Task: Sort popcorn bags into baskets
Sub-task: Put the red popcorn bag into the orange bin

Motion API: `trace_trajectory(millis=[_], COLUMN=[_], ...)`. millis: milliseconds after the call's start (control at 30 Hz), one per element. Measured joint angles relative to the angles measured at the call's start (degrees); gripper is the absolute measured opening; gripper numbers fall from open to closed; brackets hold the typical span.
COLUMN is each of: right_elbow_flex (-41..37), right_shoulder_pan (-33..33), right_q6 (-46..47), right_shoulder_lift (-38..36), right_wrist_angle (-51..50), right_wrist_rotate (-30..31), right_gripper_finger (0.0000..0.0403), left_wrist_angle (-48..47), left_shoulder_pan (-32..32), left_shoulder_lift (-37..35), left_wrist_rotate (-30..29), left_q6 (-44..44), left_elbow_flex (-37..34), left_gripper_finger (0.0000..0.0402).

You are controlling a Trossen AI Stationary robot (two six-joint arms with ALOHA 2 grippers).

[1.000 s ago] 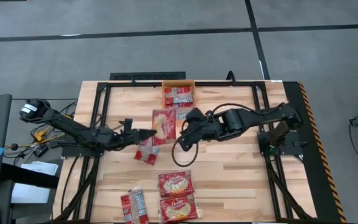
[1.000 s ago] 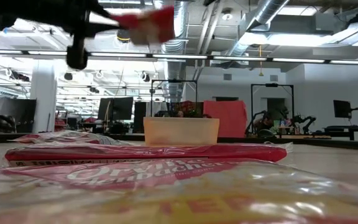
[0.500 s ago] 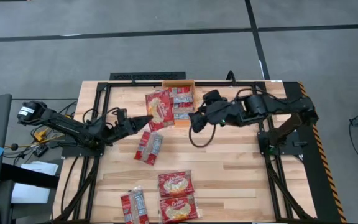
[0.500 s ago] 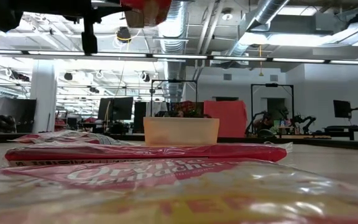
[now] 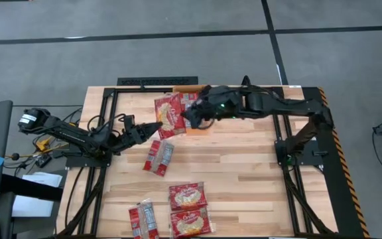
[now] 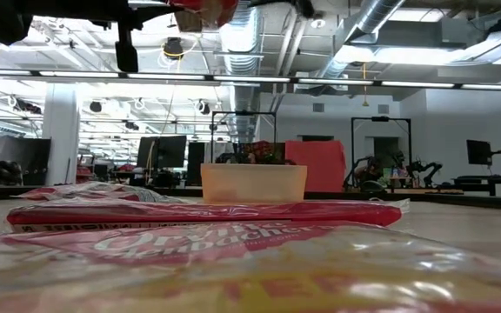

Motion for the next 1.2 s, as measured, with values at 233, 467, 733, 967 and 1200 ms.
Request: trace_trajectory(millis=[233,467,733,967,1200], right_elbow_flex=[0.0,-0.3,-0.1,-0.2,2.9], right_shoulder_pan=[-1.7,-1.7,-1.8,-3.7,-14.1], right_q6=[-1.4,-1.6,-4.9,-8.1,-23.1], right_shoulder_lift=[3.9,5.6,5.7,5.1,0.8], right_wrist_angle=[6.0,6.9,8.3,7.0,-5.4], right_wrist_rotate=[-6.3,-7.5,-9.1,-11.8,-13.1], right_gripper_finger=[0.0271,0.0245,0.0038,0.0019,0.0015], left_wrist_angle=[0.0,-0.2,-0.6,-4.6,-13.7], left_shoulder_pan=[0.0,0.0,0.0,0.0,0.0], left_shoulder_lift=[0.0,0.0,0.0,0.0,0.0], left_wrist_rotate=[0.0,0.0,-0.1,0.0,1.9], left_q6=[0.0,-0.1,-0.2,-4.9,-11.8], left_elbow_flex=[0.0,0.0,0.0,0.0,0.0], left_gripper_finger=[0.0,0.0,0.0,0.001,0.0066])
